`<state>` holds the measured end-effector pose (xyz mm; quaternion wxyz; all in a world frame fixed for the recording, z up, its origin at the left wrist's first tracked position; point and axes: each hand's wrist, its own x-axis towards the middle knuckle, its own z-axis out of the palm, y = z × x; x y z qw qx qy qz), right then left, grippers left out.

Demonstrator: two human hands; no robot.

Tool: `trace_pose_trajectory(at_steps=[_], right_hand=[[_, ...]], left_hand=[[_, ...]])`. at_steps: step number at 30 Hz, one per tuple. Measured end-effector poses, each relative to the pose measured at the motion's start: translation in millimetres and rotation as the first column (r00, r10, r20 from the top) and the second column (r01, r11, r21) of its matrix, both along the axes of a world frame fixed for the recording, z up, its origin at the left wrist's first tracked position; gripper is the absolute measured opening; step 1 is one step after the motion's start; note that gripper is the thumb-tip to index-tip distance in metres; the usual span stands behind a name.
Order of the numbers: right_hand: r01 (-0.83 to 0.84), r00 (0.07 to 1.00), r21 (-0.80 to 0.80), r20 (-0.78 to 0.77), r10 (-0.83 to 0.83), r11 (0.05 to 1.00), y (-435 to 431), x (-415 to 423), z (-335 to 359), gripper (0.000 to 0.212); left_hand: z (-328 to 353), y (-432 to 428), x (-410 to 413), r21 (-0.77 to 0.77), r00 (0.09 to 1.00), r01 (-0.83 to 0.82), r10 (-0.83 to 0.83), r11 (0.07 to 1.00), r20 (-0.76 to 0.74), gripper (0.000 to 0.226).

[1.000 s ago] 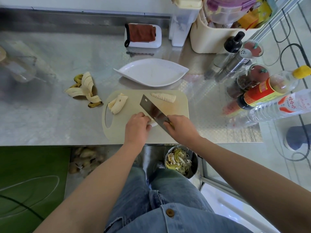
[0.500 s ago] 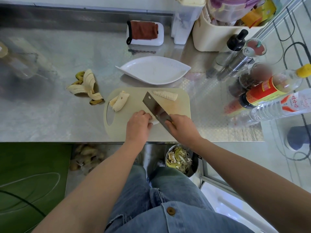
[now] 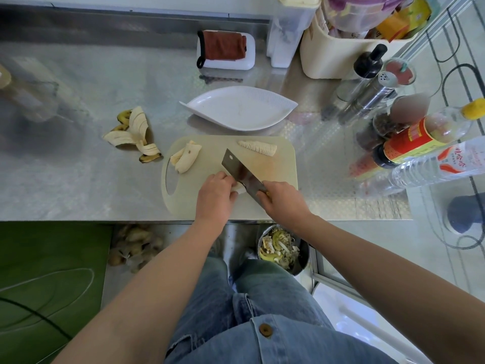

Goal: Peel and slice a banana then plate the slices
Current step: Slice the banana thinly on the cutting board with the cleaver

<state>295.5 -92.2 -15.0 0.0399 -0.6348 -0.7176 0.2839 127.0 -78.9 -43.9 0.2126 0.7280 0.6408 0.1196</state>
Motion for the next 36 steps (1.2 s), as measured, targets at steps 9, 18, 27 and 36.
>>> trace_pose_trajectory(at_steps=[9,18,27,36], right_hand=[[-0.008,0.997,0.070,-0.076,0.013,0.998,9.8,0.0,8.2,0.025],[-0.041,0.998,0.049,-0.045,0.043,0.998,8.7,0.1,6.0,0.022],[-0.047,0.998,-0.006,0.035,0.047,0.999,2.9,-1.0,1.9,0.022],[-0.026,0.997,0.048,-0.067,0.030,0.999,6.8,0.1,8.9,0.025]], left_hand=[[0.2,-1.7,-2.6,0.027,1.000,0.015,-0.016,1.000,0.018,0.019],[0.2,-2.0,-2.0,0.019,1.000,0.012,-0.013,1.000,0.024,0.019],[-0.2,-0.8,-1.6,0.013,1.000,0.017,-0.017,1.000,0.018,0.019],[-0.3,-0.1,-2.3,0.019,1.000,0.019,-0.019,1.000,0.007,0.018]])
